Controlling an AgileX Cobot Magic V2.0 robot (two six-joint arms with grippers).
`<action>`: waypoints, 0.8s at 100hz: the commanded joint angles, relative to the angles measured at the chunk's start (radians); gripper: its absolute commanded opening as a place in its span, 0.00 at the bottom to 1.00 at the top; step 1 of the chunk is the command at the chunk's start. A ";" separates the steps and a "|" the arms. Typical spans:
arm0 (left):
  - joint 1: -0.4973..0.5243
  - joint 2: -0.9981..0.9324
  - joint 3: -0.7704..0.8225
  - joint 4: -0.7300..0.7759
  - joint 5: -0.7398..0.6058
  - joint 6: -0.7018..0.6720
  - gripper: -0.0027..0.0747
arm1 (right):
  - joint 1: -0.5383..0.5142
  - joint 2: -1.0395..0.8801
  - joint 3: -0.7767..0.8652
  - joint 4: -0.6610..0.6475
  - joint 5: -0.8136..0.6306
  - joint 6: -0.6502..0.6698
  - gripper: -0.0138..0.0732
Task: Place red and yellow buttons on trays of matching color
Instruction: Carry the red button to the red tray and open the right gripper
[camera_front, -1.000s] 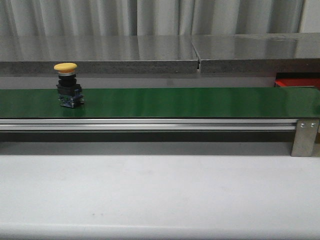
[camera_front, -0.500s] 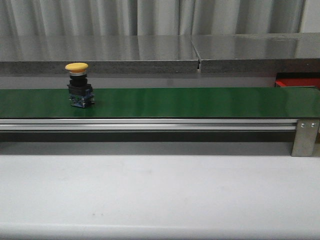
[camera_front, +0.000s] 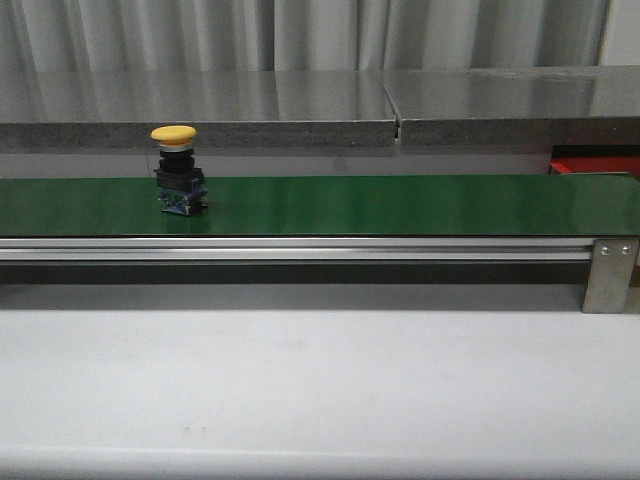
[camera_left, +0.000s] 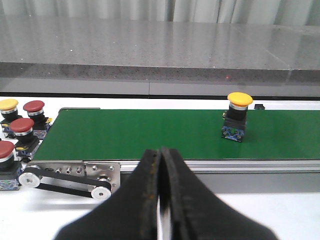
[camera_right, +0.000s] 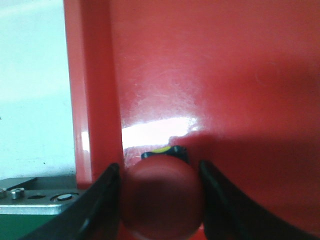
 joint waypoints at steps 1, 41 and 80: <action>-0.009 0.008 -0.027 -0.012 -0.081 -0.003 0.01 | -0.007 -0.062 -0.031 0.025 -0.011 -0.012 0.54; -0.009 0.008 -0.027 -0.012 -0.081 -0.003 0.01 | -0.007 -0.134 -0.031 0.024 -0.015 -0.015 0.85; -0.009 0.008 -0.027 -0.012 -0.081 -0.003 0.01 | 0.107 -0.342 -0.031 0.185 0.105 -0.221 0.85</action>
